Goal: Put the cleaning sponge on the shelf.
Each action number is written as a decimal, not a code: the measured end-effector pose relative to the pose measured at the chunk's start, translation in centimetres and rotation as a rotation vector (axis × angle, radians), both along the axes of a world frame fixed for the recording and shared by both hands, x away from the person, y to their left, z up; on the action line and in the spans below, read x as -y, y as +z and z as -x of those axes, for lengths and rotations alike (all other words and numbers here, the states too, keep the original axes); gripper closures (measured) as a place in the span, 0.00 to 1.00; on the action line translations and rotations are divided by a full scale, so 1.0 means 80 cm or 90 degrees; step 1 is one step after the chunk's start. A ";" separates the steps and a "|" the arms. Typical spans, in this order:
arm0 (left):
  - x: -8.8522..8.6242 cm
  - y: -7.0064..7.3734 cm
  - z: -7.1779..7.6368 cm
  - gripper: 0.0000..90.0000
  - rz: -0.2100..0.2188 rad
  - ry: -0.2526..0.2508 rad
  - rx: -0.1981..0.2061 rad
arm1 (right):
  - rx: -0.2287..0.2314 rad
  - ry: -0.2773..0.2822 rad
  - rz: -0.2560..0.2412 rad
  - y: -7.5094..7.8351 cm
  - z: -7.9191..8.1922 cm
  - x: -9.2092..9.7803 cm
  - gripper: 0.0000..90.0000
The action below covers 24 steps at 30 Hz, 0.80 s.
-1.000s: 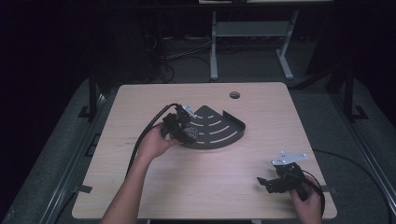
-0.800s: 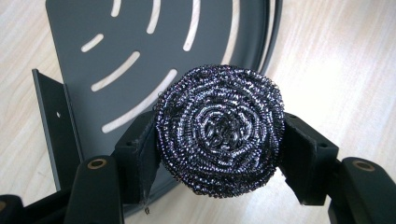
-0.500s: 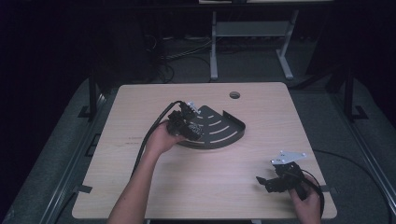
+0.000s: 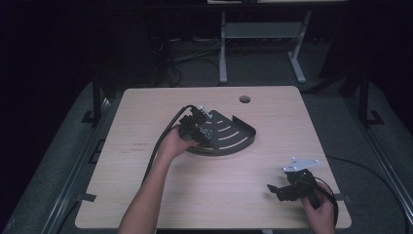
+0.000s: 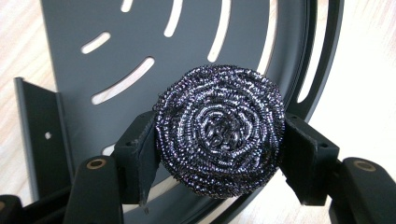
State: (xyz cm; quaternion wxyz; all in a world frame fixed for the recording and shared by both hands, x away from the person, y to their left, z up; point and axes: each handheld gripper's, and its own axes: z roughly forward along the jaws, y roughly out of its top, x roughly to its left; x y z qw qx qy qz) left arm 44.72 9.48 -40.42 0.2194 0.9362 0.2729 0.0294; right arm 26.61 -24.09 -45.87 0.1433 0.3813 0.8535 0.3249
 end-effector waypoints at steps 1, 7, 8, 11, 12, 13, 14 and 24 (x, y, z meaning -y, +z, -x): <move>0.000 -0.001 -0.002 0.38 -0.006 -0.004 -0.002 | -0.001 0.000 0.000 0.000 0.000 0.000 0.16; 0.002 -0.006 -0.009 0.38 -0.010 0.005 -0.002 | 0.001 0.001 0.002 -0.001 0.000 0.000 0.16; 0.002 -0.007 -0.010 0.38 -0.014 0.004 -0.004 | 0.001 0.002 0.001 0.000 0.000 0.000 0.16; 0.005 -0.011 -0.012 0.38 -0.015 0.009 0.001 | 0.003 0.001 -0.001 0.000 0.001 0.001 0.16; 0.005 -0.012 -0.012 0.38 -0.012 0.010 -0.003 | 0.002 0.001 0.000 0.000 0.001 0.001 0.16; 0.005 -0.013 -0.013 0.38 -0.010 0.015 -0.002 | 0.002 0.001 0.000 0.000 0.001 0.001 0.16; 0.006 -0.014 -0.013 0.38 -0.011 0.017 -0.001 | 0.000 0.001 -0.001 -0.001 0.001 0.001 0.16; 0.009 -0.026 -0.020 0.38 -0.019 0.023 -0.004 | 0.001 -0.001 -0.003 0.000 0.002 0.001 0.16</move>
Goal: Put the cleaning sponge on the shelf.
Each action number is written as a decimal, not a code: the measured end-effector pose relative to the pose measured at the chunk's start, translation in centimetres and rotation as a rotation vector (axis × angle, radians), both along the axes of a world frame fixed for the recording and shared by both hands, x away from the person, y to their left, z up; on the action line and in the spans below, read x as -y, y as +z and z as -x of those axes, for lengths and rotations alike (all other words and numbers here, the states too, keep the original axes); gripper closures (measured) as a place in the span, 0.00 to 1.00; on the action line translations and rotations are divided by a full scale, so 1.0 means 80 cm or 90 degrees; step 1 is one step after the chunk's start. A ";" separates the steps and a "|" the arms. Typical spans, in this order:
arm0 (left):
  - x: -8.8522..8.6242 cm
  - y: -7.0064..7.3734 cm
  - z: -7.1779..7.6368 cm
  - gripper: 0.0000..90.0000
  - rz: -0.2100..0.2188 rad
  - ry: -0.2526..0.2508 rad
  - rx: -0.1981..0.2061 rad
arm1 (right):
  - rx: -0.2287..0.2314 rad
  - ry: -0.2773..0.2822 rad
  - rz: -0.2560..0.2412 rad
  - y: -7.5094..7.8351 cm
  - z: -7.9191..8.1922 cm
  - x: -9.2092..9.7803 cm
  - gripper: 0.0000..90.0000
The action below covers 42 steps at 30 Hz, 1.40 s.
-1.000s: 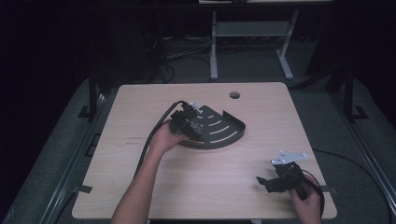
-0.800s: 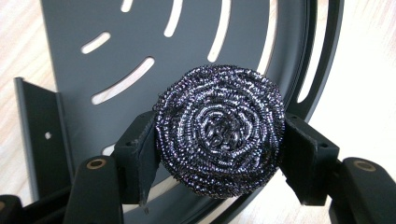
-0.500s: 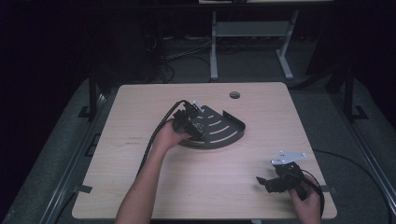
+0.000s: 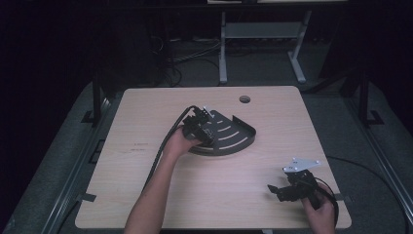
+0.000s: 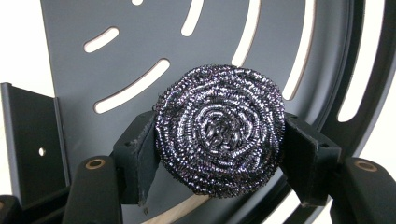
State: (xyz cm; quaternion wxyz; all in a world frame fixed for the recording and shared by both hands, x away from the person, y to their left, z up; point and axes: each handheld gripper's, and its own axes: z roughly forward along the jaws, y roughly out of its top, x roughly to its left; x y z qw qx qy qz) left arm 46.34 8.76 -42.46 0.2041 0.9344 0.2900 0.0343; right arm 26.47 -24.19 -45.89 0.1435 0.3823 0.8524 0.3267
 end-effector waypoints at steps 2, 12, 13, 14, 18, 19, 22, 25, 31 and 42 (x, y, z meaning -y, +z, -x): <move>0.000 -0.002 -0.001 0.38 0.003 0.002 -0.008 | 0.000 -0.002 0.000 0.000 0.000 0.000 0.16; 0.001 -0.005 -0.005 0.37 -0.004 0.005 -0.009 | 0.001 -0.001 0.001 -0.001 0.000 0.001 0.16; 0.000 -0.005 -0.005 0.37 -0.003 0.008 -0.010 | 0.001 -0.002 0.001 -0.001 0.000 0.001 0.16; -0.001 -0.005 -0.005 0.37 -0.001 0.009 -0.012 | 0.001 -0.002 0.001 -0.001 0.000 0.001 0.16; -0.002 -0.004 -0.006 0.35 0.001 0.009 -0.008 | -0.001 -0.003 0.000 0.000 0.001 0.000 0.16; -0.002 -0.004 -0.006 0.36 0.002 0.010 -0.009 | -0.001 -0.002 0.000 -0.001 0.001 0.000 0.16; -0.002 -0.005 -0.006 0.35 0.001 0.010 -0.011 | 0.001 0.002 0.002 -0.001 0.001 -0.001 0.16; -0.002 -0.002 -0.005 0.32 0.001 0.009 -0.001 | 0.002 0.001 0.001 0.000 0.001 0.000 0.16; -0.003 0.007 -0.004 0.27 0.013 0.013 0.008 | 0.000 0.002 0.002 0.000 0.000 -0.002 0.16; -0.002 0.032 0.007 0.24 0.029 0.009 0.033 | 0.001 0.000 0.003 0.001 0.001 -0.003 0.16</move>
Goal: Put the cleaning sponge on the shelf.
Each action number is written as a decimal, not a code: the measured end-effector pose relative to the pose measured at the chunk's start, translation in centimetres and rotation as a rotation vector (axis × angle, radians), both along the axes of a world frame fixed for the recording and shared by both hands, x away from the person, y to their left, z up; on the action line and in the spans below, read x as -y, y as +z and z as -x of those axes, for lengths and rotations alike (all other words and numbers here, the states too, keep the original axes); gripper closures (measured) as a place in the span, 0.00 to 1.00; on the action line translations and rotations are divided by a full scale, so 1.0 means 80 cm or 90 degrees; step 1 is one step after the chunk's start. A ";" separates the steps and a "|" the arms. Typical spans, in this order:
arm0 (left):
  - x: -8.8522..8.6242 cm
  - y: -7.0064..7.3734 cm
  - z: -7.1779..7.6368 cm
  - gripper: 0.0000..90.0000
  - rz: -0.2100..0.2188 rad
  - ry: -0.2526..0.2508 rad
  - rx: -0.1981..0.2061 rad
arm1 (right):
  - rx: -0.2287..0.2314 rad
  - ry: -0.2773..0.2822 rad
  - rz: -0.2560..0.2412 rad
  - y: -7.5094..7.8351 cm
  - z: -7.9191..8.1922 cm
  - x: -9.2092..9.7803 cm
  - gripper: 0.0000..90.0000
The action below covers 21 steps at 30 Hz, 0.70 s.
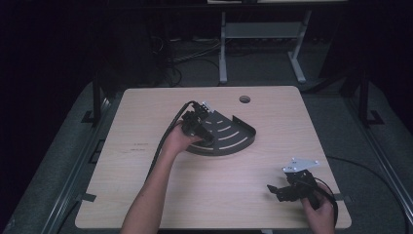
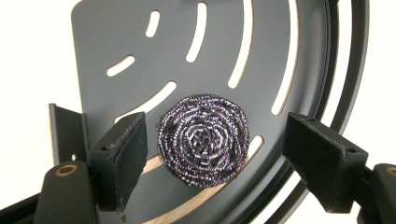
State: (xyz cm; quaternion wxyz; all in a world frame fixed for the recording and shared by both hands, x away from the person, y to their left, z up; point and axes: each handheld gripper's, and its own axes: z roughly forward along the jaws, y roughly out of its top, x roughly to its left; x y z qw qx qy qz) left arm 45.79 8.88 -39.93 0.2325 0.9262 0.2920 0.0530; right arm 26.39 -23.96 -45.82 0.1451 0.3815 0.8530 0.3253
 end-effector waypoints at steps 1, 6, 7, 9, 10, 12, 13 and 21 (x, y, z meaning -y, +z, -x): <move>0.000 0.001 0.001 0.23 -0.001 -0.004 -0.001 | 0.001 0.001 -0.001 0.000 0.000 0.000 0.16; -0.004 0.007 0.005 0.23 -0.006 -0.011 0.009 | 0.001 0.001 0.000 0.000 -0.001 -0.001 0.16; -0.004 0.008 0.006 0.23 -0.003 -0.009 0.009 | 0.002 0.002 0.001 0.000 -0.001 -0.002 0.16; -0.005 0.009 0.007 0.23 -0.001 -0.009 0.010 | 0.000 0.002 0.003 0.000 -0.001 -0.002 0.16; -0.006 0.010 0.008 0.23 -0.002 -0.009 0.009 | 0.000 0.002 0.002 0.000 -0.001 -0.002 0.16; -0.006 0.011 0.009 0.23 0.001 -0.009 0.008 | 0.002 0.001 0.001 0.000 0.000 -0.001 0.16; -0.007 0.012 0.010 0.23 0.001 -0.010 0.007 | 0.002 0.001 0.000 0.000 -0.001 -0.001 0.16; -0.008 0.018 0.018 0.23 0.009 -0.016 0.007 | 0.003 0.000 0.006 0.000 -0.001 0.000 0.16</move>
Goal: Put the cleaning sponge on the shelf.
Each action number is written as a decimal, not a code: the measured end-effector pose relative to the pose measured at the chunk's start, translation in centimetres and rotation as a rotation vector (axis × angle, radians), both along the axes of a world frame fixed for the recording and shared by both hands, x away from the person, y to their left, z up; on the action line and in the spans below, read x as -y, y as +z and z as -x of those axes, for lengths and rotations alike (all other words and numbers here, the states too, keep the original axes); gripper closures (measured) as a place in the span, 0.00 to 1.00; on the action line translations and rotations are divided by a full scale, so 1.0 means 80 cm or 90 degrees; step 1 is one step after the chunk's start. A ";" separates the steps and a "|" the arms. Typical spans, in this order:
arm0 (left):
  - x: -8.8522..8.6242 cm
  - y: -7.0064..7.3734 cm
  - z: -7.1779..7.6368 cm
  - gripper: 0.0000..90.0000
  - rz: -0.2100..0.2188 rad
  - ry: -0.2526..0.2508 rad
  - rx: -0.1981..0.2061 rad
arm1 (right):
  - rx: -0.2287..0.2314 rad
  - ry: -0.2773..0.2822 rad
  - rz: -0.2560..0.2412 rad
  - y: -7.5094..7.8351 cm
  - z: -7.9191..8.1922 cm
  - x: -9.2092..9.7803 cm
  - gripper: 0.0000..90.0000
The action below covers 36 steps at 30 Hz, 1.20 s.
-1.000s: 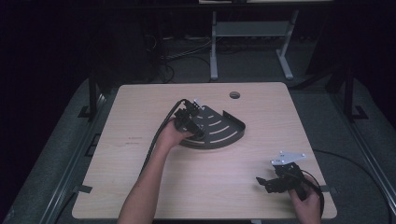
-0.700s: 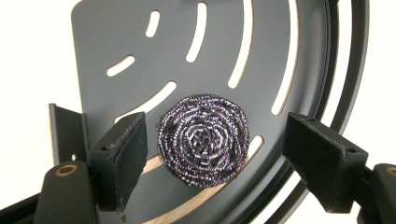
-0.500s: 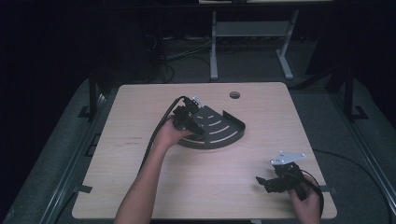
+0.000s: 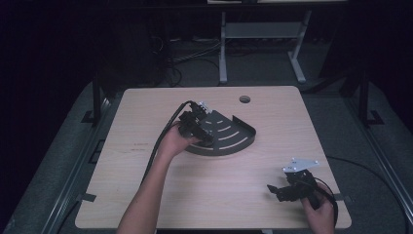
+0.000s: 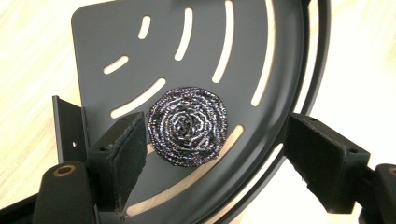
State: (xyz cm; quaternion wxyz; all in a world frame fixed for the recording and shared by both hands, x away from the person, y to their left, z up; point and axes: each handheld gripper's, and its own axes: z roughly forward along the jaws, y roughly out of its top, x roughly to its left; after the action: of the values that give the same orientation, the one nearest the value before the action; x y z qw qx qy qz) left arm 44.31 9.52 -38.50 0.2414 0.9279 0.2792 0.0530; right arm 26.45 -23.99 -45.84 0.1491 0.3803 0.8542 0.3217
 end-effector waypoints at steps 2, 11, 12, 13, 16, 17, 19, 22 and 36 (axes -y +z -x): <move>-0.002 0.001 0.002 0.23 -0.001 0.001 -0.002 | -0.002 -0.001 -0.001 0.000 0.000 0.001 0.16; -0.009 0.004 0.016 0.23 0.000 -0.001 0.006 | -0.003 0.000 0.003 -0.001 -0.002 0.001 0.16; -0.009 0.004 0.018 0.23 0.000 0.000 0.005 | -0.003 0.001 0.001 -0.002 -0.002 0.000 0.16; -0.008 0.005 0.019 0.23 -0.001 -0.003 0.004 | -0.003 0.000 0.001 -0.001 -0.002 0.000 0.16; -0.006 0.007 0.025 0.23 0.000 -0.008 0.002 | -0.002 0.000 0.003 -0.002 -0.003 0.000 0.16; -0.006 0.007 0.026 0.23 0.002 -0.010 0.004 | -0.003 0.000 0.003 -0.002 -0.002 0.000 0.16; -0.007 0.007 0.030 0.23 0.011 -0.013 0.007 | -0.004 0.001 0.003 -0.002 -0.002 0.000 0.16; -0.010 0.004 0.034 0.23 0.010 -0.010 0.001 | -0.006 0.002 0.002 -0.002 -0.002 0.000 0.16; -0.026 0.005 0.057 0.23 0.009 -0.015 0.009 | -0.008 0.002 0.003 -0.003 -0.003 -0.002 0.16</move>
State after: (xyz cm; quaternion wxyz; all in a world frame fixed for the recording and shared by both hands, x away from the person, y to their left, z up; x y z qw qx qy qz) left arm 39.72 11.60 -38.13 0.2506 0.9290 0.2669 0.0543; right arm 26.67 -23.83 -46.08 0.1442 0.3810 0.8564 0.3173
